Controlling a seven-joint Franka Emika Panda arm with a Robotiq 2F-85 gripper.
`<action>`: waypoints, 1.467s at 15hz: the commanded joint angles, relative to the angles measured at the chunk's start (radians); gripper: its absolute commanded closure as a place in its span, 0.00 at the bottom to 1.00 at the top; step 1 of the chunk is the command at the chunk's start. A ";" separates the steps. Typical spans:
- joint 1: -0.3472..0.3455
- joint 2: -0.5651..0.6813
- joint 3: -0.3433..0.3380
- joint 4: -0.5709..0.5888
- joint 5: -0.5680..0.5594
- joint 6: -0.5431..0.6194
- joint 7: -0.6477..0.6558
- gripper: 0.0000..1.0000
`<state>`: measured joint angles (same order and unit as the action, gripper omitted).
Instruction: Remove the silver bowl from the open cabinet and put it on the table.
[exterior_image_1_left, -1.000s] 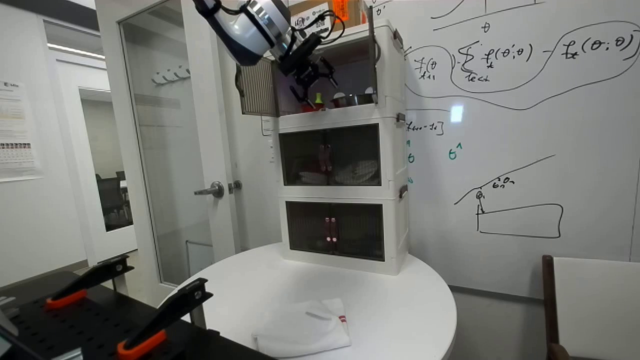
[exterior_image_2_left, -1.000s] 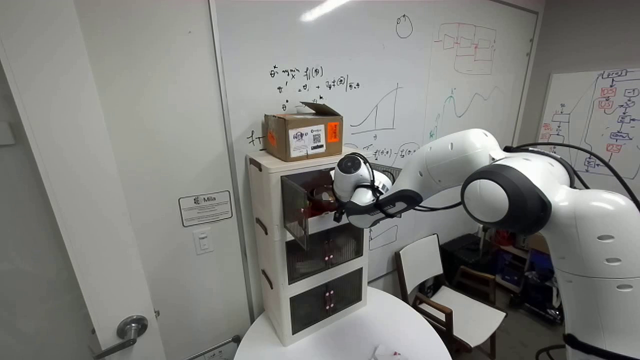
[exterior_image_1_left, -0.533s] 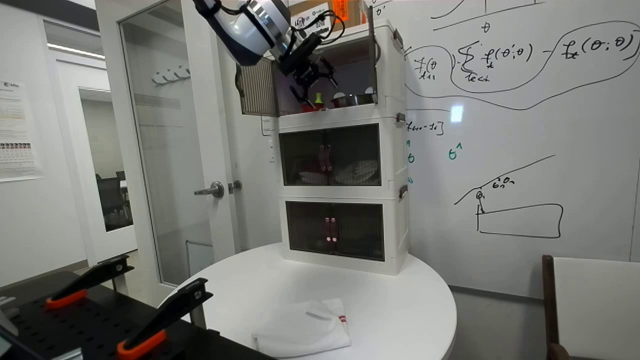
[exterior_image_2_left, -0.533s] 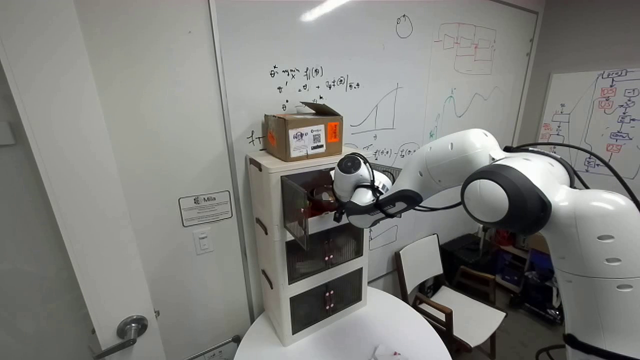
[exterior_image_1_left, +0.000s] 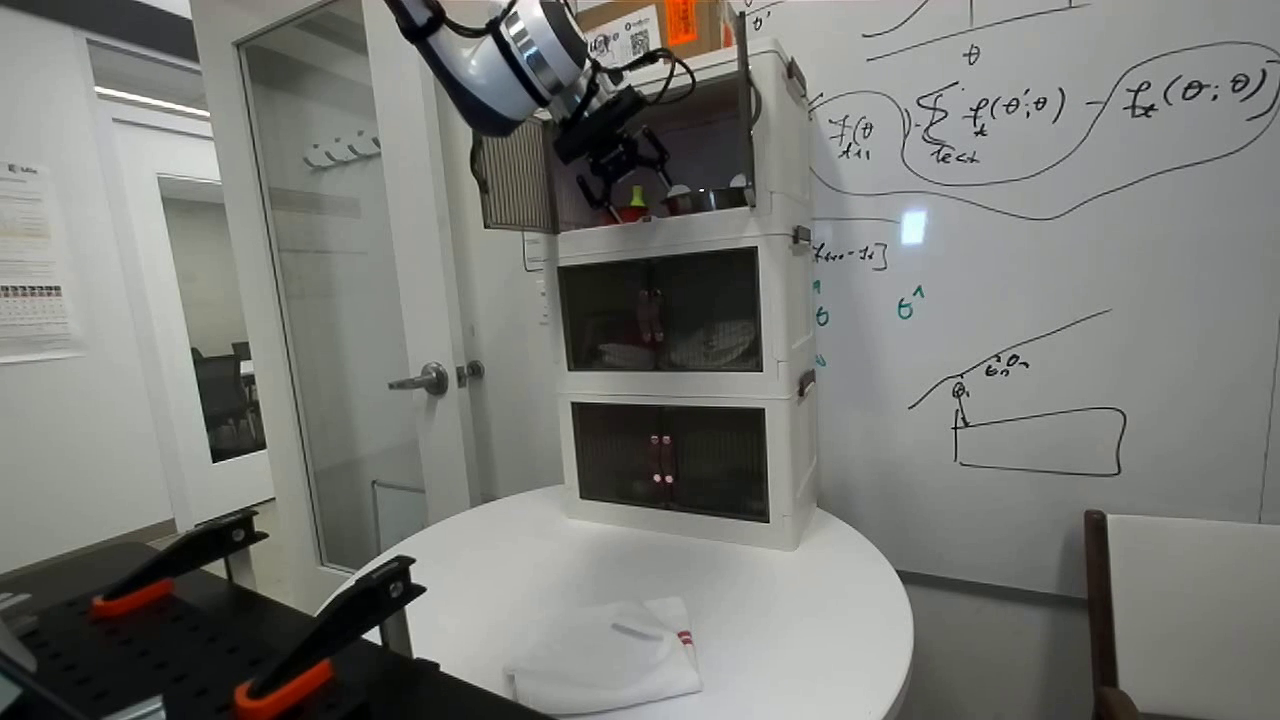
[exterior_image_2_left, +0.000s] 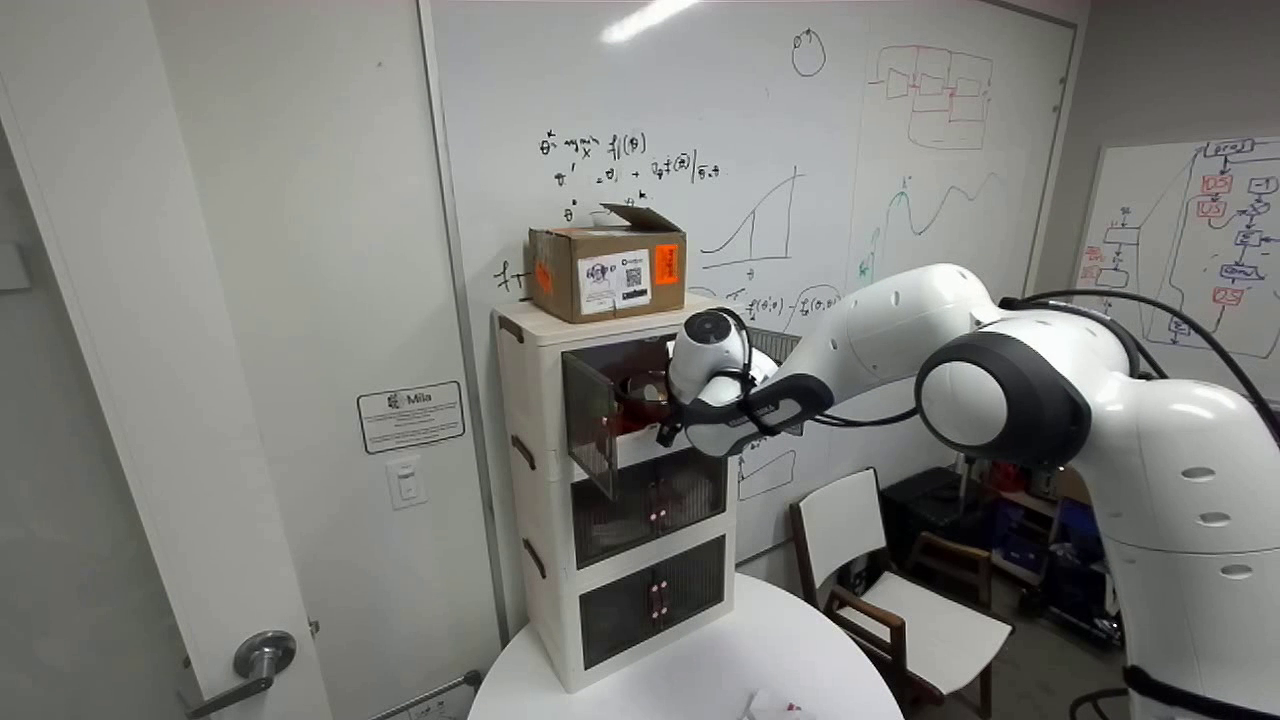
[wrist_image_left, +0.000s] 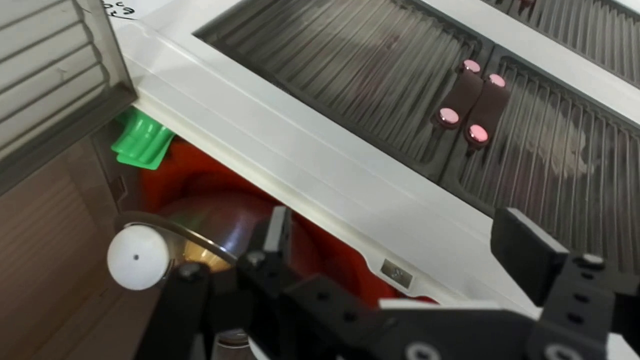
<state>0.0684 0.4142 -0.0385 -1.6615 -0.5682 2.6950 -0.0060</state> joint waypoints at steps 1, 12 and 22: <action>-0.010 0.044 0.004 0.043 0.098 0.060 -0.028 0.00; -0.026 0.178 -0.022 0.238 0.191 0.048 -0.086 0.00; -0.064 0.228 0.031 0.319 0.202 0.065 -0.329 0.00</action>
<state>0.0152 0.6013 -0.0254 -1.4090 -0.3773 2.7439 -0.2504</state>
